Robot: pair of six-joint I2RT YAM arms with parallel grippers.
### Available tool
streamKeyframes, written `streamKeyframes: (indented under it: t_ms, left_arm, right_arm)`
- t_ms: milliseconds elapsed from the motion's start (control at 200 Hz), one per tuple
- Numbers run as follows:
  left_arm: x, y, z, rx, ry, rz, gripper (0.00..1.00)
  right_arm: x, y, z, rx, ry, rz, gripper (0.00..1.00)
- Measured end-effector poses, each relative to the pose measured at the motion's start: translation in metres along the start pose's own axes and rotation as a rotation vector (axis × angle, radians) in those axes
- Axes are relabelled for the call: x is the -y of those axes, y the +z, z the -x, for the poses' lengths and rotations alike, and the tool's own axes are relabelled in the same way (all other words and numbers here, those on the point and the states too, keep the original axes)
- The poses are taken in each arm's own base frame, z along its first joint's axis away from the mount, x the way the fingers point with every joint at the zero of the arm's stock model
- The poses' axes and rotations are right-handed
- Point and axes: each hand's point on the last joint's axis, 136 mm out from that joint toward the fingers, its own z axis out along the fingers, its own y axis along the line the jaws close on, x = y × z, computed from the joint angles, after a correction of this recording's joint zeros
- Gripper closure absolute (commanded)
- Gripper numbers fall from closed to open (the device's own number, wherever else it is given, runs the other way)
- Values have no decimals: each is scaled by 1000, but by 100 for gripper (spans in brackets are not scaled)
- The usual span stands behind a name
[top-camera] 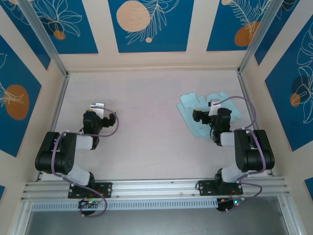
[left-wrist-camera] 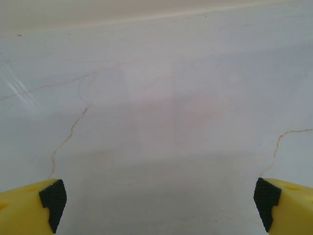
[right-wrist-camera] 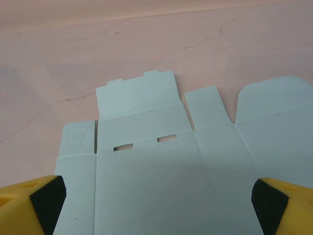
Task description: Fold the paper box
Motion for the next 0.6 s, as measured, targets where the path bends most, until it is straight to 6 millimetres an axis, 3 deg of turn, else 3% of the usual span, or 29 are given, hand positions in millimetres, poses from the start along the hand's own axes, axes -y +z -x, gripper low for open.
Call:
streamKeyframes:
  t_ms: [600]
  left_arm:
    - [2,0,0,1,0,-14,0]
  right_arm:
    - [0,0,0,0,0,0,1]
